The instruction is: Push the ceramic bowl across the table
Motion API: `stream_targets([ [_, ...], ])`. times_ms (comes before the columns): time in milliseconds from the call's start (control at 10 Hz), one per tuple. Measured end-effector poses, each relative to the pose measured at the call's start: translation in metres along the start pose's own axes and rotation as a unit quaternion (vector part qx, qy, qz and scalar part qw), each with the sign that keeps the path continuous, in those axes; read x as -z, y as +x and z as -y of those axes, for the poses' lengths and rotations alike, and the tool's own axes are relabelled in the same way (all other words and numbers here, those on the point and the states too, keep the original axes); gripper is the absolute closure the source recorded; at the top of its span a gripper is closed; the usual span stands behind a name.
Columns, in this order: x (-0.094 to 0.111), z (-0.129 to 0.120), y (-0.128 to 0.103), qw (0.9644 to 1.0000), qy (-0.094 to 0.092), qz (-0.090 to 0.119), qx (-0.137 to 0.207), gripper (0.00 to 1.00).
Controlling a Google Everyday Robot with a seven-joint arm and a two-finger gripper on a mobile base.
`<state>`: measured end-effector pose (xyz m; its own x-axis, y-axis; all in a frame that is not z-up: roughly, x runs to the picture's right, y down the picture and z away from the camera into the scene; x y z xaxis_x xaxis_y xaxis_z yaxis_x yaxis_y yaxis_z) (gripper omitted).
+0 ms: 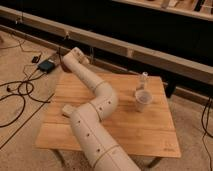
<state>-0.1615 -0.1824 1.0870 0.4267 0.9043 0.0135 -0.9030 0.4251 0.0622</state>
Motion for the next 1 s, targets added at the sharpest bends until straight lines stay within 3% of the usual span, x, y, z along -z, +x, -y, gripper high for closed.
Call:
stream_targets([
  [200,0.007,0.002,0.002,1.0000,0.004,-0.001,-0.008,0.35],
  [400,0.016,0.000,0.008,0.9998,-0.009,-0.011,-0.012,0.35],
  [1000,0.017,0.000,0.008,0.9998,-0.010,-0.012,-0.012,0.35],
])
